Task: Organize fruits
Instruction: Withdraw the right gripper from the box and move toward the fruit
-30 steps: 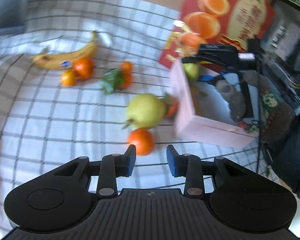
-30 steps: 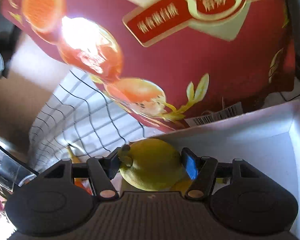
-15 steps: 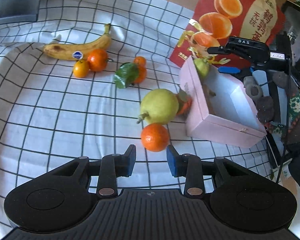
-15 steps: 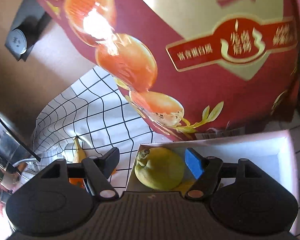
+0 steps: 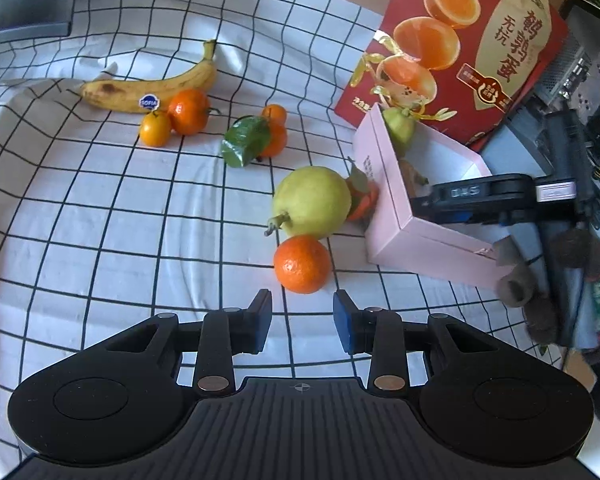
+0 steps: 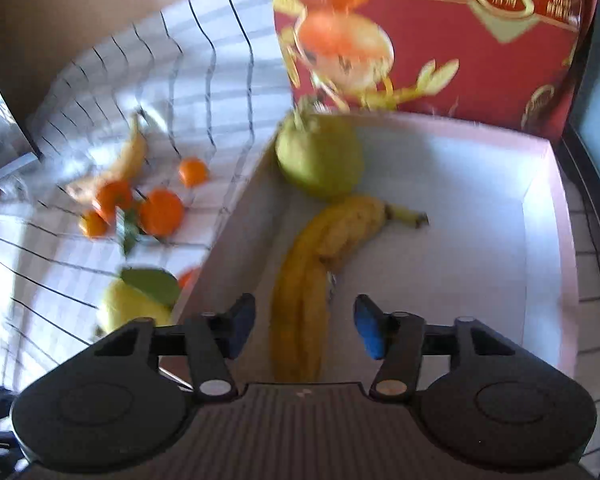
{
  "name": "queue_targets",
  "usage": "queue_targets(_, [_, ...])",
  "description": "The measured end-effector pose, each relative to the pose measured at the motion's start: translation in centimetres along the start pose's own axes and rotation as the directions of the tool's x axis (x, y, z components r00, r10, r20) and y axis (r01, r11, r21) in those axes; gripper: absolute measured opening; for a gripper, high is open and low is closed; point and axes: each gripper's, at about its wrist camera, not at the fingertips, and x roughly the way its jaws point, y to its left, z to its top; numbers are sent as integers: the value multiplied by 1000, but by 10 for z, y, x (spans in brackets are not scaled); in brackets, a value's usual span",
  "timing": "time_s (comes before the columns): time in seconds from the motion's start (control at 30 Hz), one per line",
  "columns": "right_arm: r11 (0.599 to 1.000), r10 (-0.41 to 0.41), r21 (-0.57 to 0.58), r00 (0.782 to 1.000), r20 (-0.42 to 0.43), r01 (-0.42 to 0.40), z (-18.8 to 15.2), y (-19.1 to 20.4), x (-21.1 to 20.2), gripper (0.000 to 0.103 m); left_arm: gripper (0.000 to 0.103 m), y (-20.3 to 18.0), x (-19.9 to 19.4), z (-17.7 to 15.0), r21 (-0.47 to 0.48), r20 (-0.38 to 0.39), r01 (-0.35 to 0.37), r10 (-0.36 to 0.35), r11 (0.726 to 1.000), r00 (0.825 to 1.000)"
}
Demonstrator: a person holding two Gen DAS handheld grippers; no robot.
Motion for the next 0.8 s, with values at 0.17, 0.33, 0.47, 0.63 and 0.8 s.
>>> queue_targets(0.17, [995,49,87,999,4,-49,-5,-7,9,34,37,0,-2,-1,9,1,2,-2,1000,1000])
queue_targets(0.33, [998,-21,67,999,30,19,-12,0,-2,34,37,7,-3,-3,-16,7,-7,7,1000,1000])
queue_targets(0.47, [998,-3,65,999,43,0,-18,-2,-5,34,37,7,-3,-1,1,13,-18,18,1000,1000])
queue_targets(0.63, [999,-18,-30,991,129,22,-27,9,-31,38,37,-4,-1,2,111,31,-54,51,992,998])
queue_targets(0.8, [982,-49,-168,973,225,89,-48,29,-68,54,37,-11,7,10,145,31,-45,41,988,999])
